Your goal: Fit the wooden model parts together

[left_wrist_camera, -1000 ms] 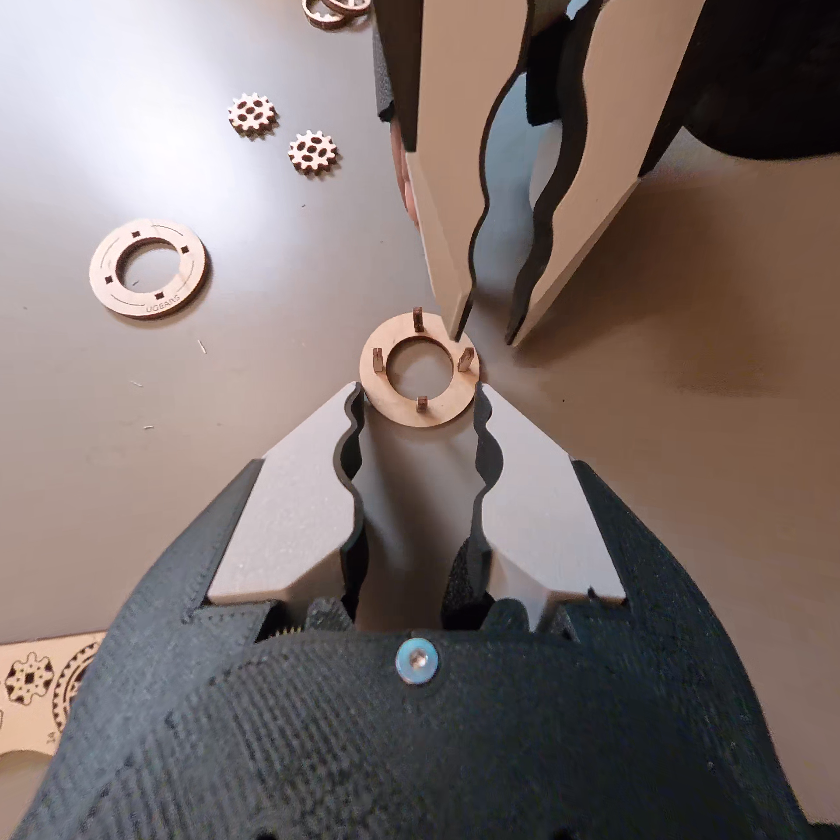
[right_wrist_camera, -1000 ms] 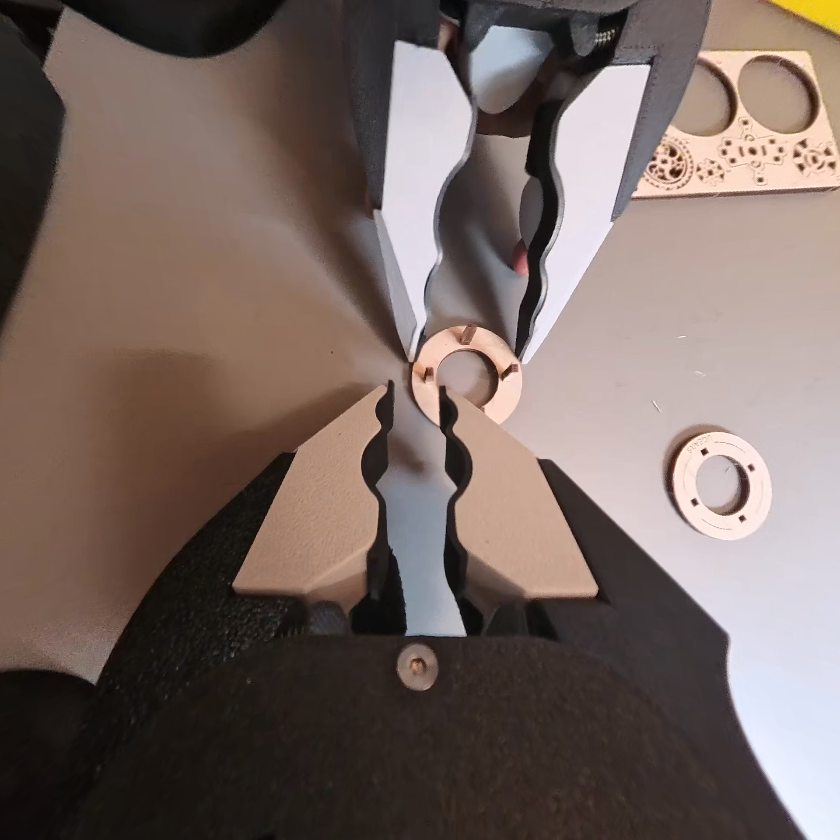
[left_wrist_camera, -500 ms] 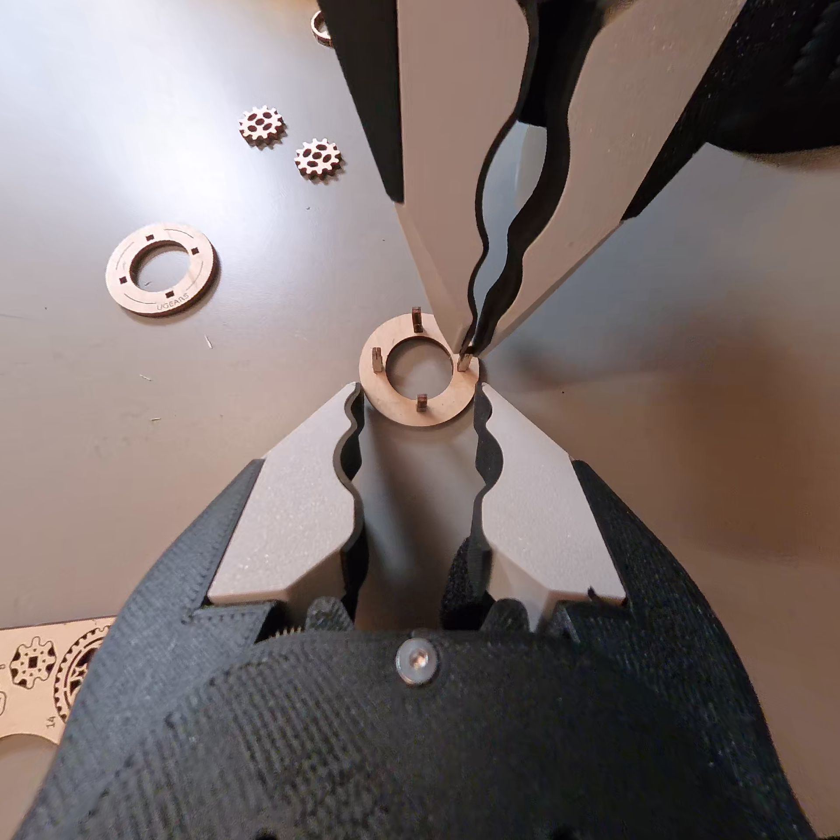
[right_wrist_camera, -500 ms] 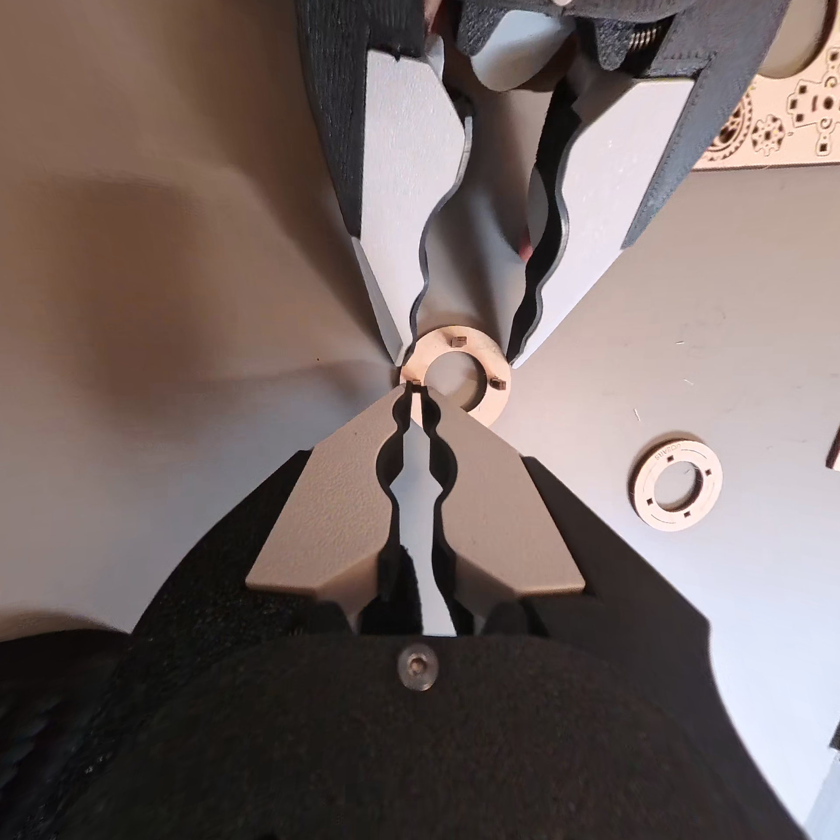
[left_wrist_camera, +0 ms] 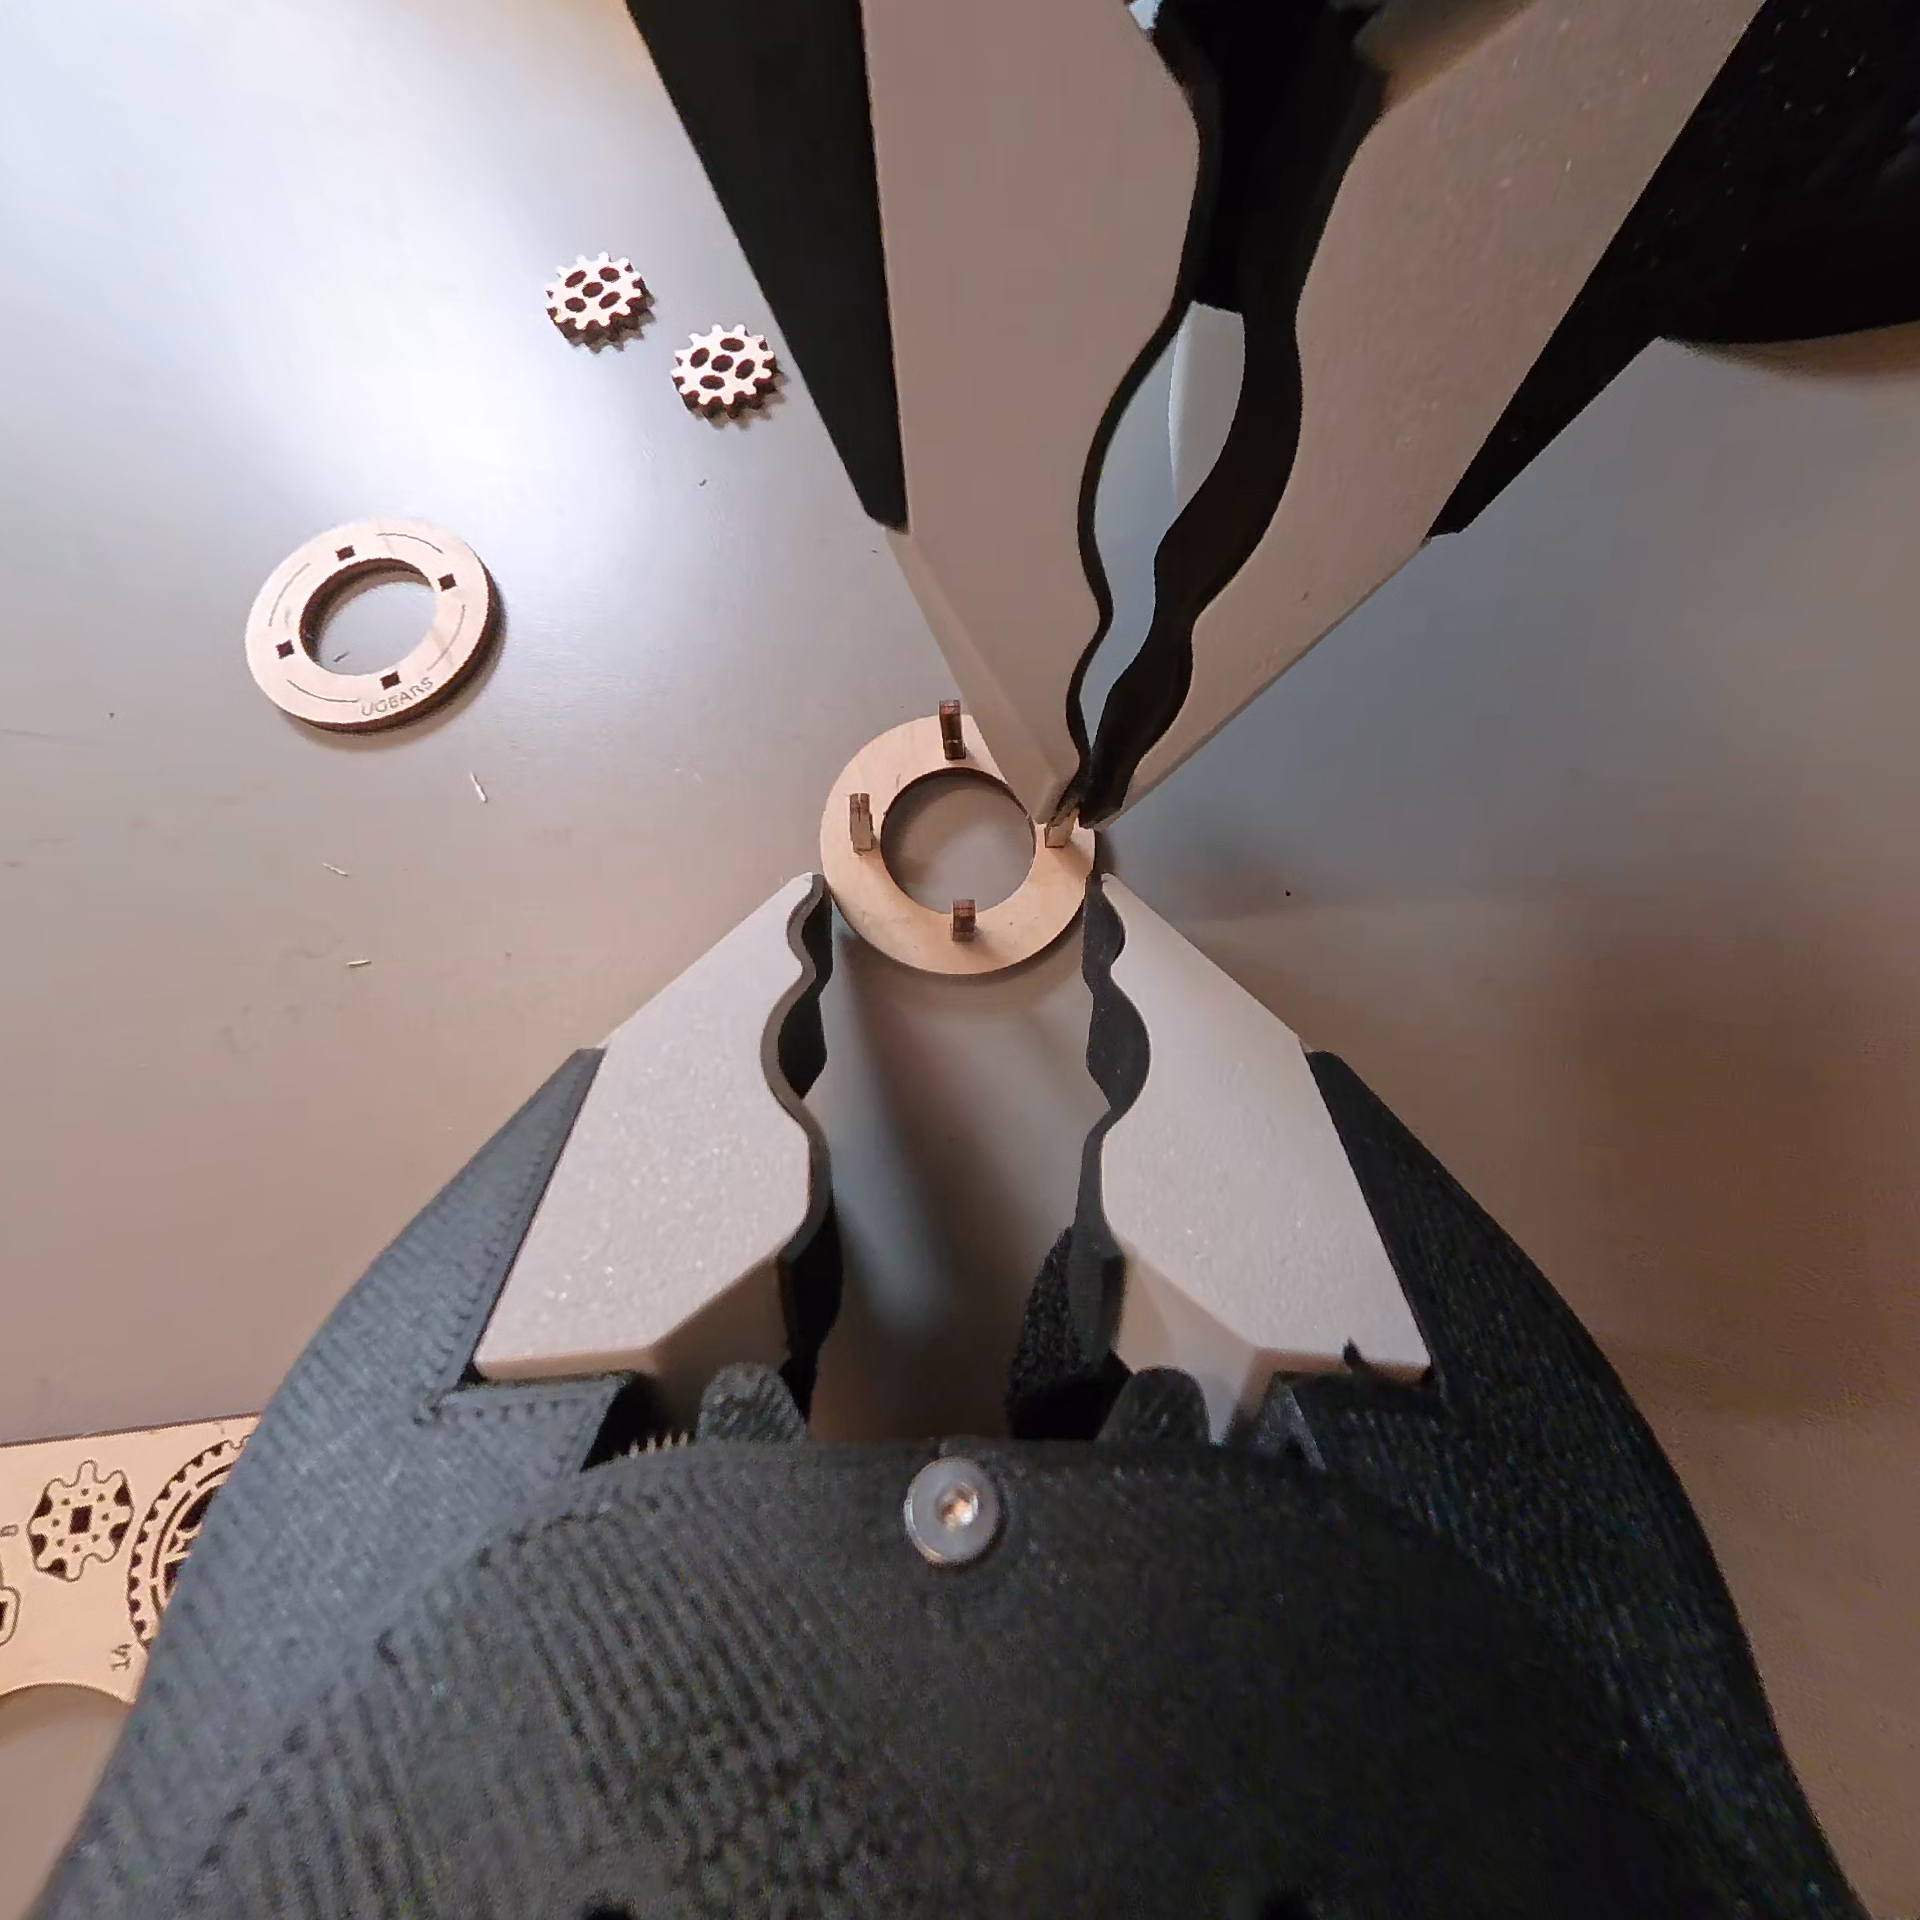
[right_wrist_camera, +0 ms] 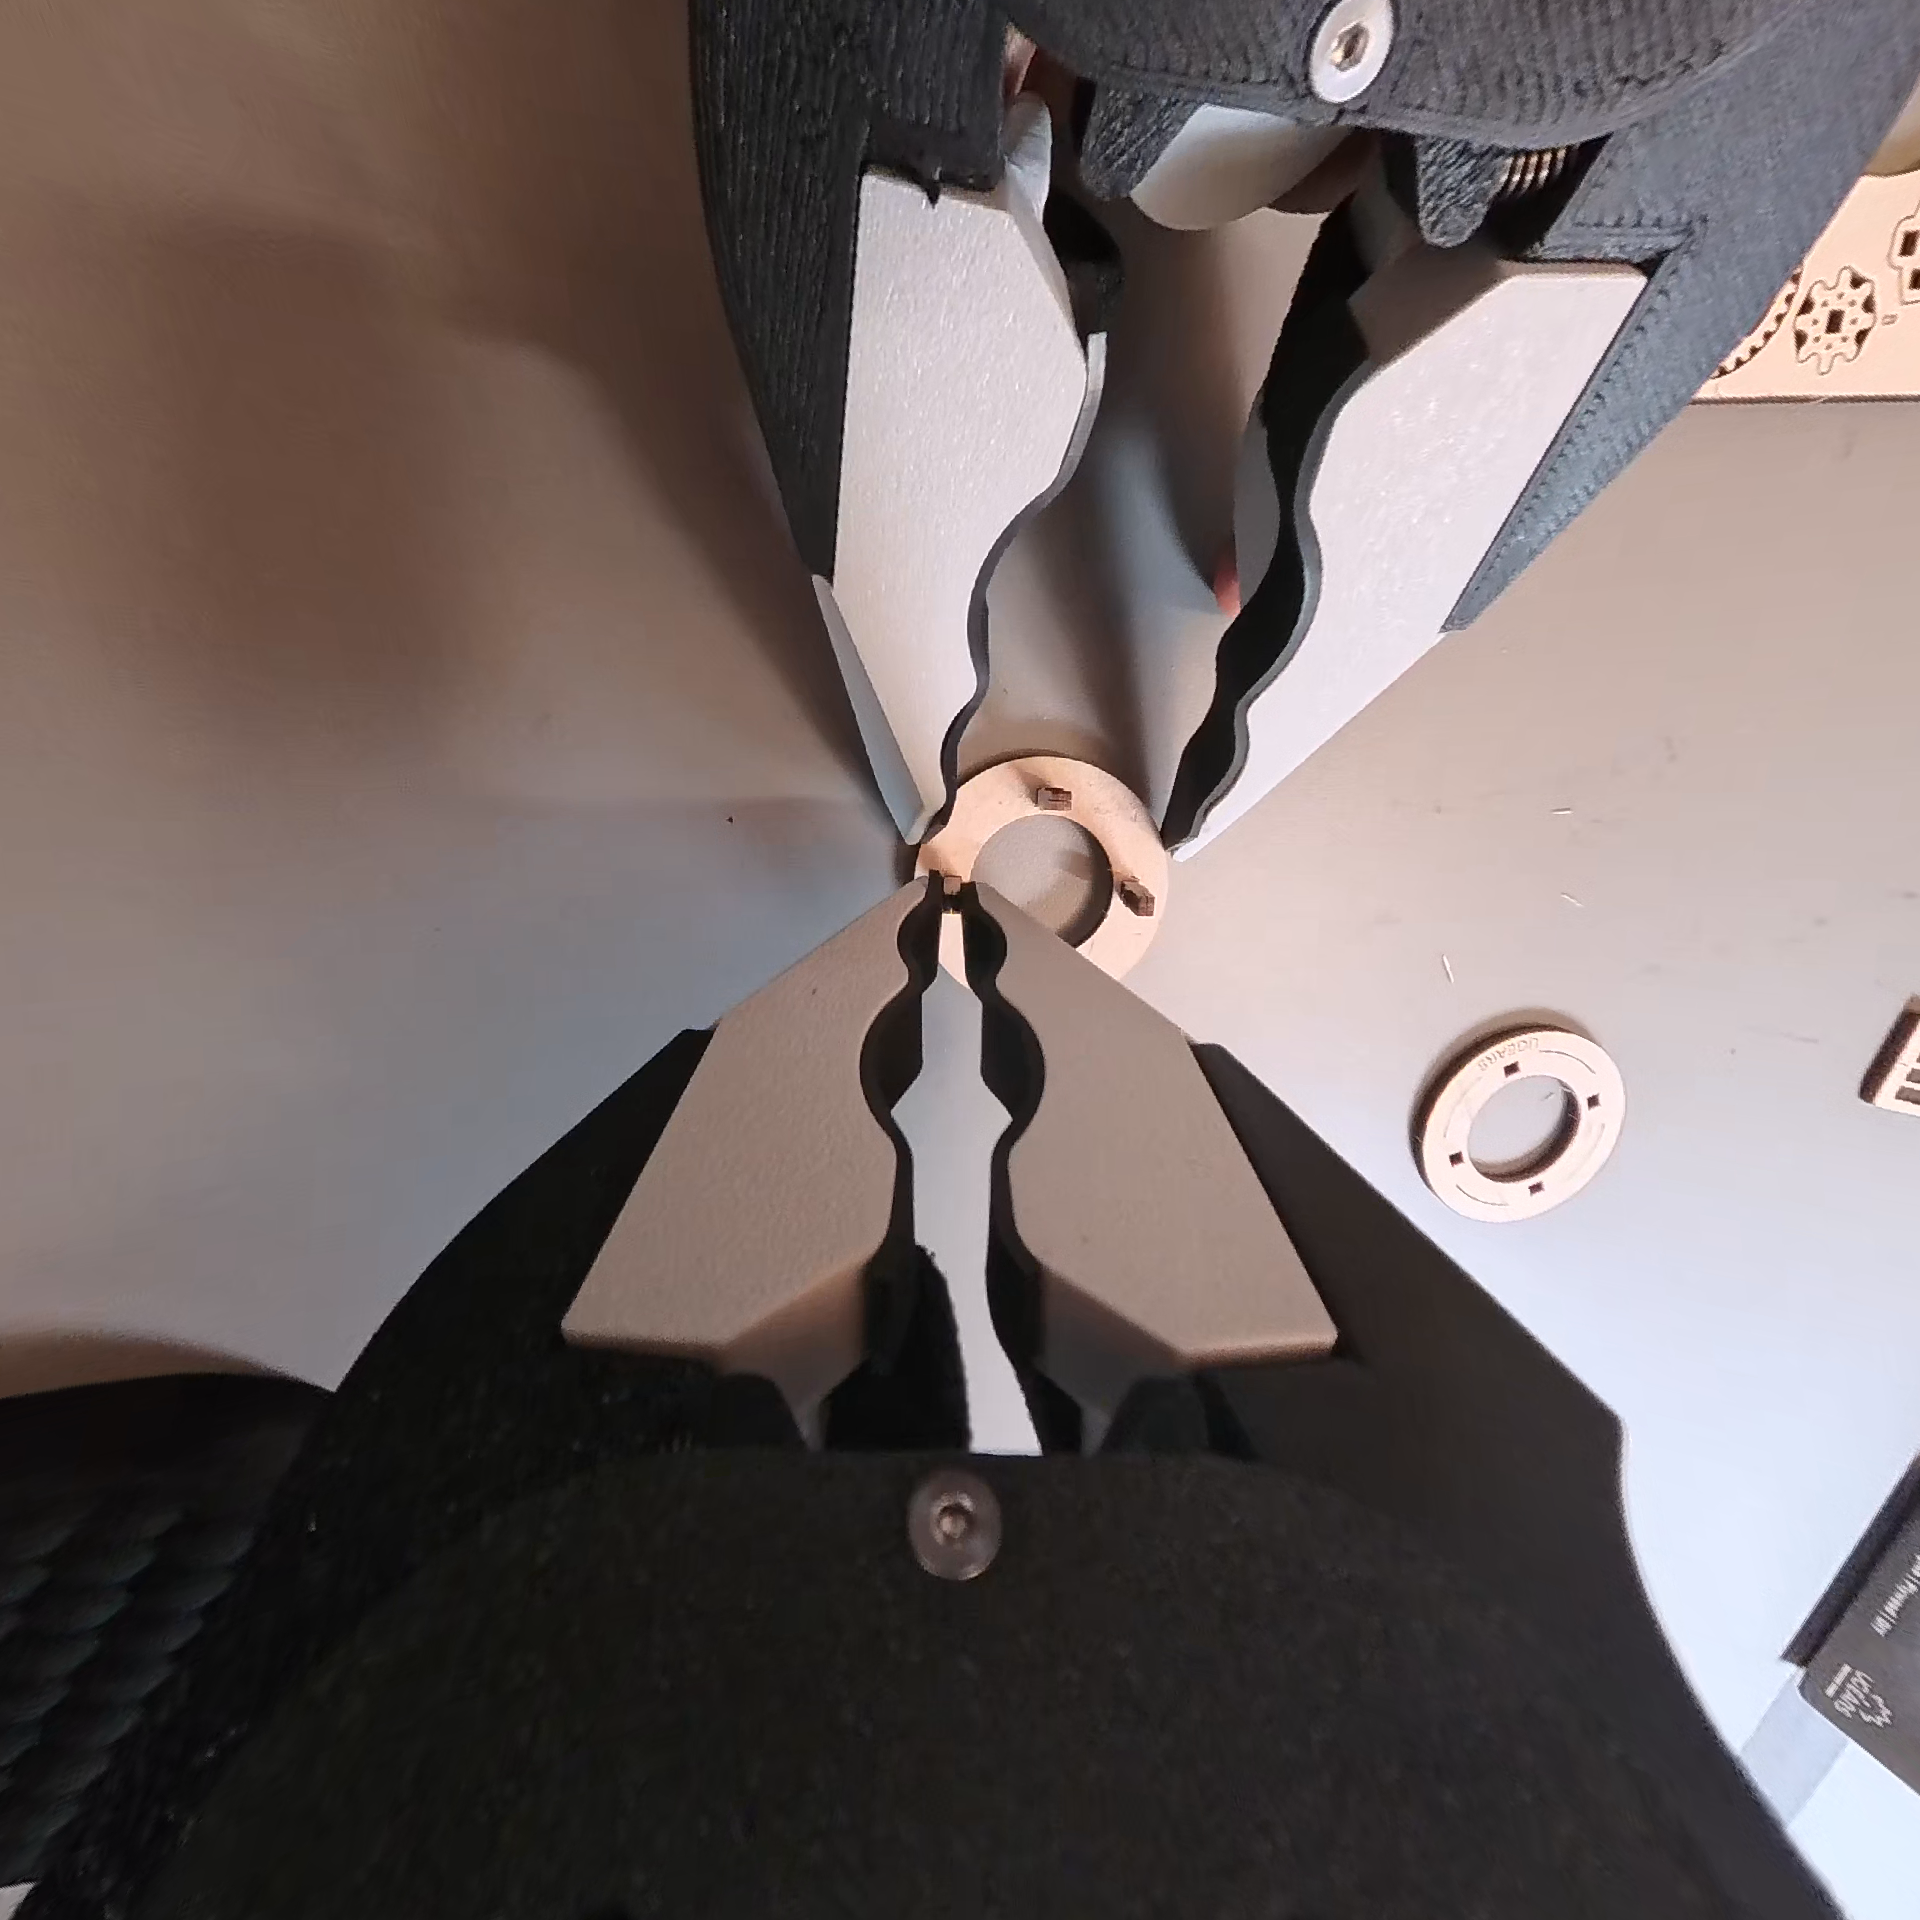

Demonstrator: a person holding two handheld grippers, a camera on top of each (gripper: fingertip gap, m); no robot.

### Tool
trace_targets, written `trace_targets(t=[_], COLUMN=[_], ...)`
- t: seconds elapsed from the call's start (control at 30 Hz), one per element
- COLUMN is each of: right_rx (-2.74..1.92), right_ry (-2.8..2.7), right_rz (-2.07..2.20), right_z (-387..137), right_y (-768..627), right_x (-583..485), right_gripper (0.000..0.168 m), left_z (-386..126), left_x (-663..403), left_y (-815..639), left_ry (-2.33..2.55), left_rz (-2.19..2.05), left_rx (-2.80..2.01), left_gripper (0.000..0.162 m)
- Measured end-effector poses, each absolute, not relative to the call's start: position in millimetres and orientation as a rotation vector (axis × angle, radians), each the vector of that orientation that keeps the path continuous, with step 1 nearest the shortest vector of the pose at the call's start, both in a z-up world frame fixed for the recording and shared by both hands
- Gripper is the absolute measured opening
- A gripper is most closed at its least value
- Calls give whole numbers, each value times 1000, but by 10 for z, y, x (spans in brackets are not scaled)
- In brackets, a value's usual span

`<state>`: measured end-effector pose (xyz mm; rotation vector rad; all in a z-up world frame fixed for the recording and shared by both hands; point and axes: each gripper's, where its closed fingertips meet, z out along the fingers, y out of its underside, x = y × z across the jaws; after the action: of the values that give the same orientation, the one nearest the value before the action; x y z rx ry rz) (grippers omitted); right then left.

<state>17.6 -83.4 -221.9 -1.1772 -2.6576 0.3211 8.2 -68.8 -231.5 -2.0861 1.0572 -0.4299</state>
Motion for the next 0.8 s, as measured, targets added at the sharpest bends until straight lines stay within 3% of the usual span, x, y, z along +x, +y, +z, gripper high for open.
trace_targets(t=[0.8], right_rx=[-1198], right_ry=[-2709], right_rz=[354], right_z=[-2247], right_y=[-827], right_x=[156], right_gripper=[0], left_z=[-2326], left_x=[73], left_y=[-695], left_ry=[1077], left_rz=[-460], left_rx=[-2053], left_gripper=[47])
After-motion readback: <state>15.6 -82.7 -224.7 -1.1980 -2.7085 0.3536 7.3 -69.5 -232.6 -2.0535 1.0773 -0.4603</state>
